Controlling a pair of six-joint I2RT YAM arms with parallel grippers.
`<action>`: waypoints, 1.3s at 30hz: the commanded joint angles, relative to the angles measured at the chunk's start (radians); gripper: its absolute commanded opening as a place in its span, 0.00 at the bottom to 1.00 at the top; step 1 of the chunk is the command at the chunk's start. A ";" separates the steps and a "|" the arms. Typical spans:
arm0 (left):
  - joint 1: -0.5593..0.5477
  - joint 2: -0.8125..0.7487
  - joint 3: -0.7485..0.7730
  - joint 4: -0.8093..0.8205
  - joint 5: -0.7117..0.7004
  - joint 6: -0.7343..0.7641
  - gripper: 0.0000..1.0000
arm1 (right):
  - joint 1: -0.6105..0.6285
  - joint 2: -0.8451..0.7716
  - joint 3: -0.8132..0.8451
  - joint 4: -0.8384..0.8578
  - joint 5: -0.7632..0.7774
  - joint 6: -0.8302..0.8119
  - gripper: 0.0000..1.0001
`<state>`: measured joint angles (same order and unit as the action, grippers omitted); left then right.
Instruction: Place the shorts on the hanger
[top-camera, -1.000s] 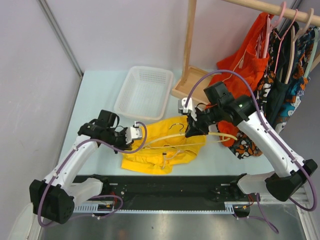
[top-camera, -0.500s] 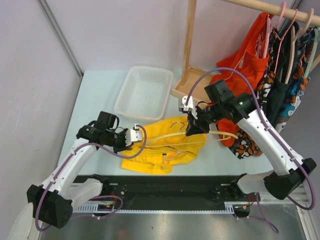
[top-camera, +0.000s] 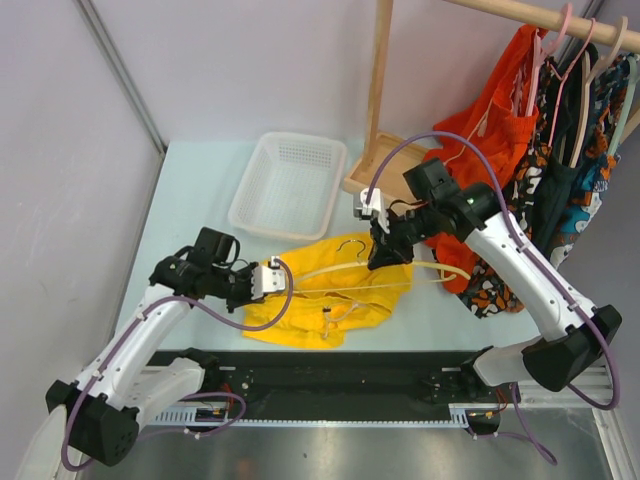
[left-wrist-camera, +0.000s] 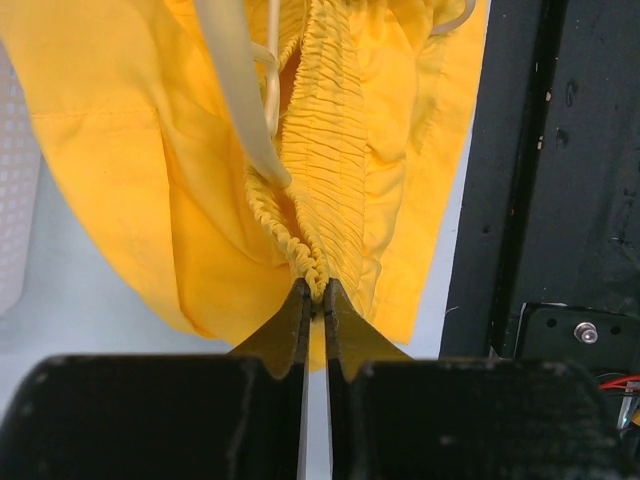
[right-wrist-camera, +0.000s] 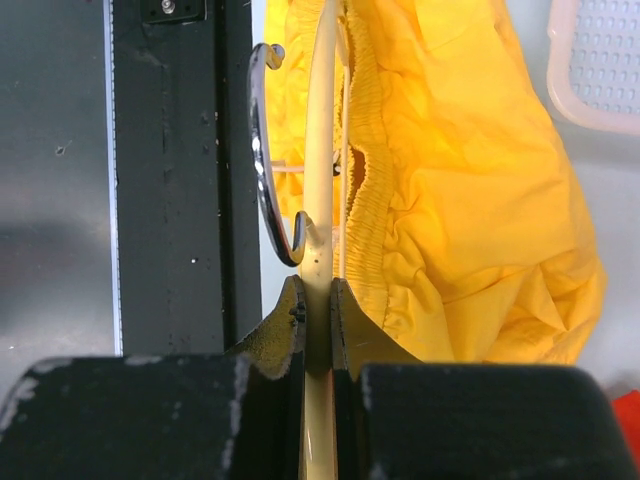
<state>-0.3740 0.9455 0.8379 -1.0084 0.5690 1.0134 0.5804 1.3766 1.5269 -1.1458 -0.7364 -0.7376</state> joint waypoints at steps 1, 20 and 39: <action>-0.014 -0.028 0.017 0.005 0.011 0.039 0.06 | -0.033 -0.016 0.033 0.024 -0.061 0.030 0.00; -0.031 0.021 0.102 0.031 0.071 -0.038 0.06 | 0.099 -0.071 -0.050 0.032 0.066 -0.034 0.00; -0.151 -0.019 0.081 -0.024 -0.055 0.063 0.03 | 0.052 -0.070 -0.002 0.106 0.075 -0.106 0.00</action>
<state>-0.5087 0.9264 0.9218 -1.0168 0.5255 1.0328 0.6342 1.3331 1.4704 -1.0500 -0.6640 -0.7685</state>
